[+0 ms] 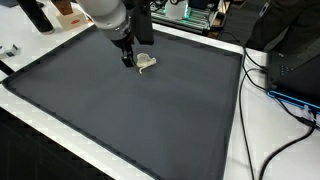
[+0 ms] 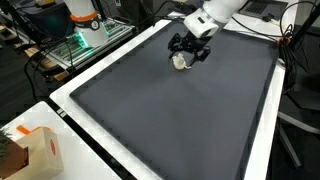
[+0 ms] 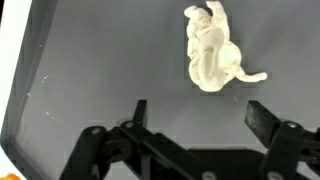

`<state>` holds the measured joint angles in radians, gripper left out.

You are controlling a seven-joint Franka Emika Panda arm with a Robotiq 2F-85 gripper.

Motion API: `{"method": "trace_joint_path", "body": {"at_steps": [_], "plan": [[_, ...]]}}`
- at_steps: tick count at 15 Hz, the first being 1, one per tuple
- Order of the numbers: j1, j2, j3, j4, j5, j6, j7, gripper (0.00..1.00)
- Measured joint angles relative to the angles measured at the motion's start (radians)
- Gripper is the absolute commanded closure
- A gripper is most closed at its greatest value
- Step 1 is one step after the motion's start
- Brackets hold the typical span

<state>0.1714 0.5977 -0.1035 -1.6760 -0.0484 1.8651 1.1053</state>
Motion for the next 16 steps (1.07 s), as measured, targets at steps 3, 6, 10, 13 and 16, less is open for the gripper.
{"method": "trace_joint_path", "body": {"at_steps": [3,6,10,13,16], "plan": [[0.050,0.018,0.011,0.025,-0.095,-0.001,0.000,0.00],[0.093,0.022,0.023,0.030,-0.185,0.000,-0.002,0.00],[0.137,0.022,0.035,0.026,-0.296,0.004,-0.009,0.00],[0.158,0.022,0.046,0.014,-0.365,0.016,-0.023,0.00],[0.171,0.021,0.059,-0.005,-0.417,0.046,-0.050,0.00]]}}
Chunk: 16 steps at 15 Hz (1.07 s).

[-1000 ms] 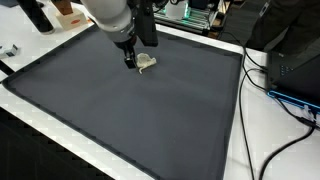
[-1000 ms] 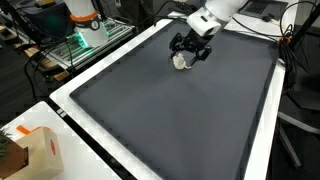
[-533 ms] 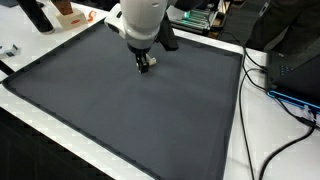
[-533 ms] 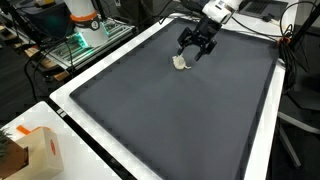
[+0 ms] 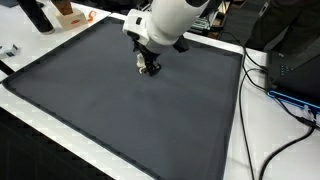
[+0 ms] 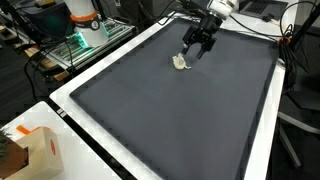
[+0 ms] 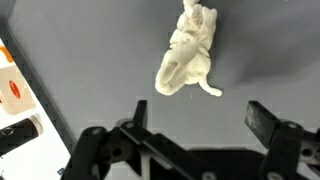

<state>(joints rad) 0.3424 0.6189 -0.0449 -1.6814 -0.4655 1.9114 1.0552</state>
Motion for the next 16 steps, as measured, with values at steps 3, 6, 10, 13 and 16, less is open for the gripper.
{"method": "trace_joint_path", "body": {"at_steps": [3,6,10,13,16], "plan": [[0.008,-0.002,0.010,-0.025,-0.034,0.047,-0.037,0.00],[0.010,-0.013,0.017,-0.060,-0.055,0.104,-0.079,0.00],[0.012,-0.044,0.020,-0.114,-0.073,0.155,-0.134,0.00],[0.012,-0.071,0.021,-0.150,-0.078,0.157,-0.172,0.00],[0.012,-0.096,0.023,-0.180,-0.081,0.164,-0.210,0.00]]}}
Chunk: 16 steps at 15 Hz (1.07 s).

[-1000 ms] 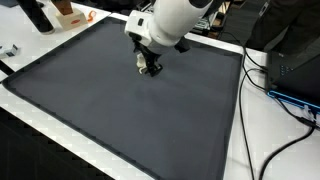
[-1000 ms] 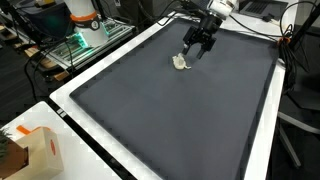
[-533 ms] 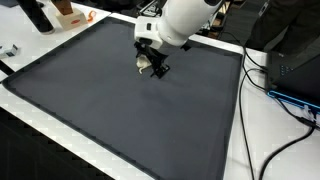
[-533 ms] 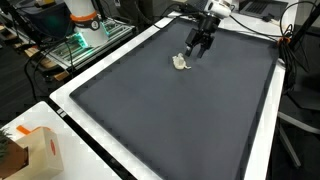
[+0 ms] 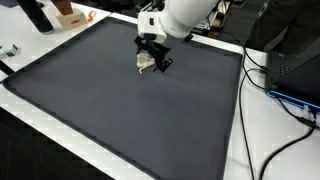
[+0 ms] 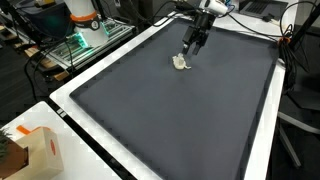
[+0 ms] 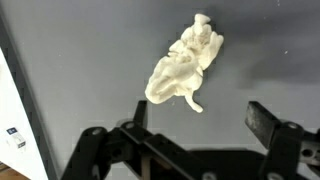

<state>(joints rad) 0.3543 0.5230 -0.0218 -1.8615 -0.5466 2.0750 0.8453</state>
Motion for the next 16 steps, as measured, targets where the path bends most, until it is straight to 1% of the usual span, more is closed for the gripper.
{"method": "trace_joint_path", "body": {"at_steps": [16], "plan": [[-0.027,-0.124,0.037,-0.143,0.005,0.057,-0.283,0.00]]}}
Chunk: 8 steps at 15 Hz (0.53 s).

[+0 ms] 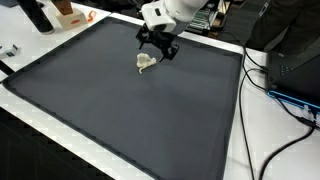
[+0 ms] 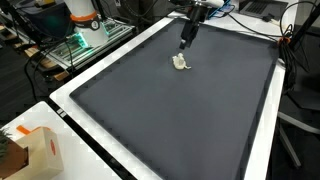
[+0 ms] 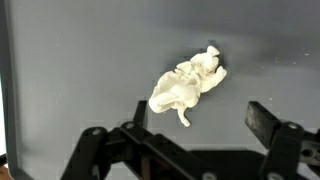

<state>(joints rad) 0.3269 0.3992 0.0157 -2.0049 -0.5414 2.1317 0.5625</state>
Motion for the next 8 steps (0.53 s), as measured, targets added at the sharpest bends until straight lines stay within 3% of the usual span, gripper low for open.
{"method": "trace_joint_path", "body": {"at_steps": [8], "plan": [[-0.040,-0.057,0.031,-0.060,0.049,0.010,-0.212,0.00]]}}
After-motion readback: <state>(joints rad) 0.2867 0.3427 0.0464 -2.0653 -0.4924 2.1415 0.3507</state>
